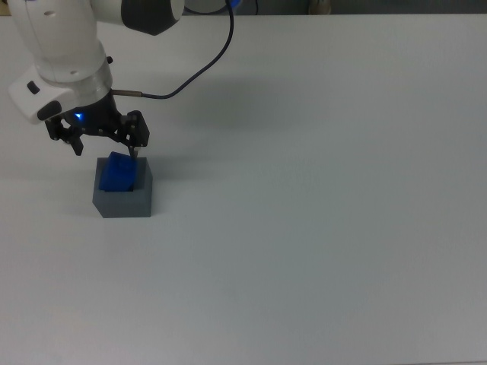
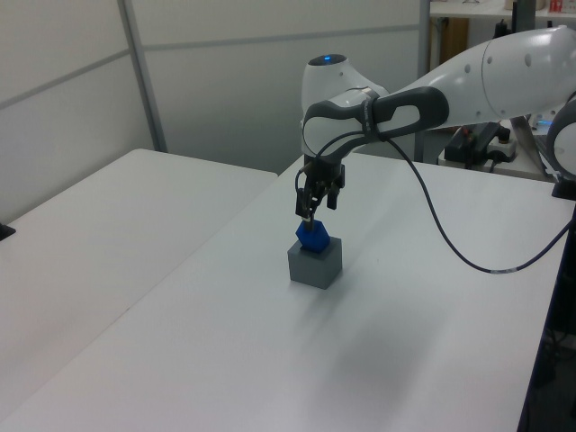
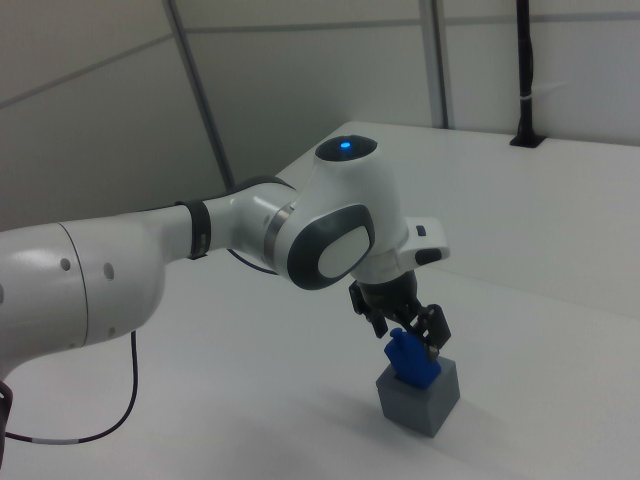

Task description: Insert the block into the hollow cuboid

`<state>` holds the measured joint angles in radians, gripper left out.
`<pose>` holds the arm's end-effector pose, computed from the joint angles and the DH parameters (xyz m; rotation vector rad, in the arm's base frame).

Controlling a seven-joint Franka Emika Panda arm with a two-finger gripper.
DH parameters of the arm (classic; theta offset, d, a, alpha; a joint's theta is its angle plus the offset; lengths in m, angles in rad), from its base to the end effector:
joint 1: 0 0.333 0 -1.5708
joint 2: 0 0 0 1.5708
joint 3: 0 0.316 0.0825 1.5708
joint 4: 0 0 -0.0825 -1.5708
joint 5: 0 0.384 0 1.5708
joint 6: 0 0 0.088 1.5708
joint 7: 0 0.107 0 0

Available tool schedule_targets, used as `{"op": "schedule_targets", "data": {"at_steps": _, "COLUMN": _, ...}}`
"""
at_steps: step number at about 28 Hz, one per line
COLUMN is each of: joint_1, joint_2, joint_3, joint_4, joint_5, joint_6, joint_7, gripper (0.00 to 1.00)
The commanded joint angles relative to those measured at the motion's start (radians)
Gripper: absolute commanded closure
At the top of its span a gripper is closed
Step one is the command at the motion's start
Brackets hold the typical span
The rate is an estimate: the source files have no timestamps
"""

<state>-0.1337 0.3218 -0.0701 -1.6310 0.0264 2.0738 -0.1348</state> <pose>0.6529 -0.1286 0.4449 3.1151 -0.1175 0.1879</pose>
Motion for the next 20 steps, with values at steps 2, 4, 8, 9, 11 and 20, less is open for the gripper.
{"op": "schedule_targets", "data": {"at_steps": 2, "joint_1": 0.011, "joint_2": -0.039, "joint_3": 0.000, "joint_4": 0.003, "joint_5": 0.000, "joint_6": -0.009, "joint_7": 0.014, "gripper": 0.00}}
{"op": "schedule_targets", "data": {"at_steps": 4, "joint_1": 0.011, "joint_2": -0.059, "joint_3": 0.004, "joint_4": 0.011, "joint_5": 0.000, "joint_6": -0.053, "joint_7": 0.012, "gripper": 0.00}}
{"op": "schedule_targets", "data": {"at_steps": 8, "joint_1": 0.011, "joint_2": -0.067, "joint_3": 0.007, "joint_4": 0.071, "joint_5": 0.001, "joint_6": -0.156, "joint_7": 0.009, "gripper": 0.00}}
{"op": "schedule_targets", "data": {"at_steps": 9, "joint_1": 0.011, "joint_2": -0.067, "joint_3": 0.007, "joint_4": 0.107, "joint_5": 0.001, "joint_6": -0.217, "joint_7": 0.009, "gripper": 0.00}}
{"op": "schedule_targets", "data": {"at_steps": 11, "joint_1": 0.011, "joint_2": -0.069, "joint_3": 0.009, "joint_4": 0.143, "joint_5": 0.001, "joint_6": -0.277, "joint_7": 0.006, "gripper": 0.00}}
{"op": "schedule_targets", "data": {"at_steps": 20, "joint_1": 0.014, "joint_2": -0.121, "joint_3": 0.018, "joint_4": 0.174, "joint_5": 0.012, "joint_6": -0.418, "joint_7": -0.006, "gripper": 0.00}}
